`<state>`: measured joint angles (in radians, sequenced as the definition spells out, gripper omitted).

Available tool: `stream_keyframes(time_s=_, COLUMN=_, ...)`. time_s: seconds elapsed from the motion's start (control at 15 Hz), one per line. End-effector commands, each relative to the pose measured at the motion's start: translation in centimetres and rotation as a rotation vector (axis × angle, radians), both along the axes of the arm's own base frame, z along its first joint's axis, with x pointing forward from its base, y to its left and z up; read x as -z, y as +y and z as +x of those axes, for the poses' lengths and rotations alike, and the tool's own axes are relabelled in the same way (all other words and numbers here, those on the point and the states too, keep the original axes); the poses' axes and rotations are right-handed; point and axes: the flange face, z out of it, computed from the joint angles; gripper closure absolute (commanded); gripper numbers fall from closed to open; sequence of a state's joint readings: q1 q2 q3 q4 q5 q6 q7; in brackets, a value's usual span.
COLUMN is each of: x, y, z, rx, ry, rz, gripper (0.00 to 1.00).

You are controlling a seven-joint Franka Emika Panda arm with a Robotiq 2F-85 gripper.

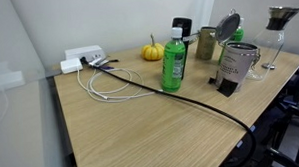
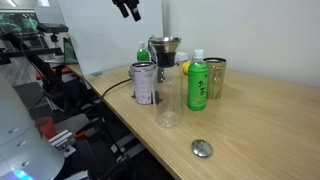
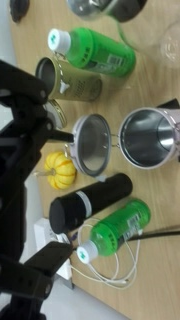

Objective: Pick up the small silver lid from the table and put it in the silver object on top the the plastic bottle.

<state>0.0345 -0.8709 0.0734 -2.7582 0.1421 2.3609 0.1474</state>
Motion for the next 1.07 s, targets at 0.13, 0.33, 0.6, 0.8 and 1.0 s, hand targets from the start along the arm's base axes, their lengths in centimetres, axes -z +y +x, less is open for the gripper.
stream_keyframes(time_s=0.13, x=-3.1, y=-6.9, z=-0.5, rx=0.268, ry=-0.135, rz=-0.107, gripper=0.00)
stream_keyframes(time_s=0.33, x=-4.2, y=-10.7, z=-1.7, rx=0.448, ry=-0.163, rz=-0.135, gripper=0.00)
stream_keyframes(time_s=0.6, x=-4.3, y=-12.7, z=-2.4, rx=0.525, ry=-0.154, rz=-0.120, gripper=0.00)
stream_keyframes(time_s=0.8, x=-4.2, y=-12.6, z=-2.3, rx=0.553, ry=-0.155, rz=-0.121, gripper=0.00)
stream_keyframes(time_s=1.0, x=-4.2, y=-12.5, z=-2.3, rx=0.556, ry=-0.156, rz=-0.121, gripper=0.00)
